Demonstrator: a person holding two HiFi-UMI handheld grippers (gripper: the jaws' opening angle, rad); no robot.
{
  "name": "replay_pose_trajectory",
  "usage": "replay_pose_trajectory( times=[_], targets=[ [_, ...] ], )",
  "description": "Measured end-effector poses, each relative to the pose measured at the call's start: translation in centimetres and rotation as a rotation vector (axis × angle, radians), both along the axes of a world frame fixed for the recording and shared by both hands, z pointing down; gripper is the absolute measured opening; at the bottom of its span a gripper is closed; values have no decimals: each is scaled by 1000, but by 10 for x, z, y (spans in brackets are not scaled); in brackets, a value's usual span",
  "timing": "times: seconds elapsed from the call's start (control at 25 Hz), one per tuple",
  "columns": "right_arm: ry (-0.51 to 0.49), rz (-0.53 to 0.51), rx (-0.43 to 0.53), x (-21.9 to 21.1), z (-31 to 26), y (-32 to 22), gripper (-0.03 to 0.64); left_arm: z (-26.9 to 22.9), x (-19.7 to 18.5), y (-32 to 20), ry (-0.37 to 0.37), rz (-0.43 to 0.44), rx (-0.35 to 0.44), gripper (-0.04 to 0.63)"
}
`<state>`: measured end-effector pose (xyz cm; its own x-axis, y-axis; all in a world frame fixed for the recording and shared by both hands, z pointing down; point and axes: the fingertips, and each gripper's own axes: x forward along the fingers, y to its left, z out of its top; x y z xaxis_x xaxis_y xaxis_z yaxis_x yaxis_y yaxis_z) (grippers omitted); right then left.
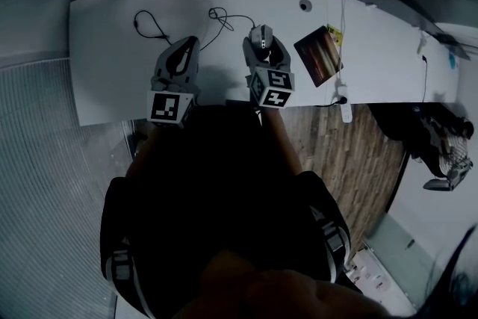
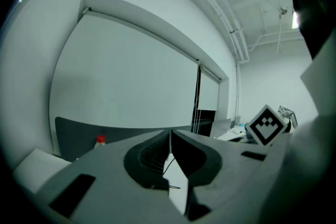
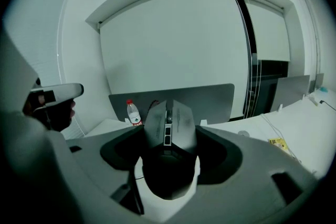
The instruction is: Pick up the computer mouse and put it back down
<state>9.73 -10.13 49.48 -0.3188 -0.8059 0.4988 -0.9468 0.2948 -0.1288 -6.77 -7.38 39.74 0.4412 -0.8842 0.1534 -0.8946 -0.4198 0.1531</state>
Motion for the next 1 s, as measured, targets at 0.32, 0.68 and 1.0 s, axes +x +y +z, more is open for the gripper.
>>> replay_pose_trajectory(
  times=[0.32, 0.68, 1.0],
  targets=[
    [-11, -15, 106, -1, -44, 7, 290, -1, 2, 3, -13, 20, 23, 12],
    [-48, -12, 171, -5, -74, 18, 290, -1, -2, 2, -9, 16, 24, 12],
    [-79, -14, 187, -10, -85, 30, 290, 3, -1, 3, -8, 29, 21, 12]
  ],
)
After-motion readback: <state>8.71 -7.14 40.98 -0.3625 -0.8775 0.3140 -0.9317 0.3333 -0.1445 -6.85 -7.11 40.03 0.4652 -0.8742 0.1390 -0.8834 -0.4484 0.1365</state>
